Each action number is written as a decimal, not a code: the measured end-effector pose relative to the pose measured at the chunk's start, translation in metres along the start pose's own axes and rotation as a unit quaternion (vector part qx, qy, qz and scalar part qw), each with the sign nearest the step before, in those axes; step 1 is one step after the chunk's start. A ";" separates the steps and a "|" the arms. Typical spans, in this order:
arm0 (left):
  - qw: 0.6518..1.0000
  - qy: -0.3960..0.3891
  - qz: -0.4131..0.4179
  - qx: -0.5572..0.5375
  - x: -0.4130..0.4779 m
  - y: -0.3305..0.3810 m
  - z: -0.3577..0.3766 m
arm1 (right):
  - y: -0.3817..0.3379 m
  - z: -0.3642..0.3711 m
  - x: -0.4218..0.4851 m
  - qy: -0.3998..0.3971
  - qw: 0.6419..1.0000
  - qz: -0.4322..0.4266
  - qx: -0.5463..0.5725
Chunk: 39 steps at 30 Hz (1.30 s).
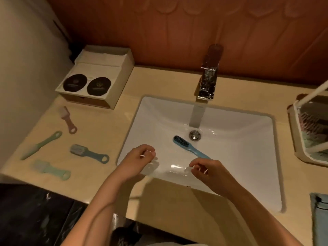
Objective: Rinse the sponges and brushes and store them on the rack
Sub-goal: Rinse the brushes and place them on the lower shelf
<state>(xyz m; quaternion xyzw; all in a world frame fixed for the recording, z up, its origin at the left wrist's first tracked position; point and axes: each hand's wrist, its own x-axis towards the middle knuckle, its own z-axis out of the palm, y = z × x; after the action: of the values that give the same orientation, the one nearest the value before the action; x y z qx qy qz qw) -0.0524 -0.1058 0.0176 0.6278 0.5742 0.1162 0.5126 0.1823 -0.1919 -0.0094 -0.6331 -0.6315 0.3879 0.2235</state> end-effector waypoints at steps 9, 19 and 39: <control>0.935 0.183 -0.040 0.302 -0.014 -0.113 -0.117 | -0.058 0.055 0.059 -0.084 0.995 0.010 -0.048; 0.879 0.130 -0.004 0.459 0.002 -0.142 -0.186 | -0.094 0.086 0.095 -0.133 0.985 -0.015 -0.106; 0.959 0.033 0.083 0.270 0.010 -0.062 -0.177 | -0.166 0.103 0.130 -0.013 0.976 -0.188 -0.112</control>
<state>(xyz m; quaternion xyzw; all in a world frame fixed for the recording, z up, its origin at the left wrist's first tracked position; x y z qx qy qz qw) -0.2172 -0.0186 0.0442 0.7843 0.5466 0.0198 0.2927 -0.0137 -0.0695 0.0300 -0.5186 -0.7816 0.2740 0.2122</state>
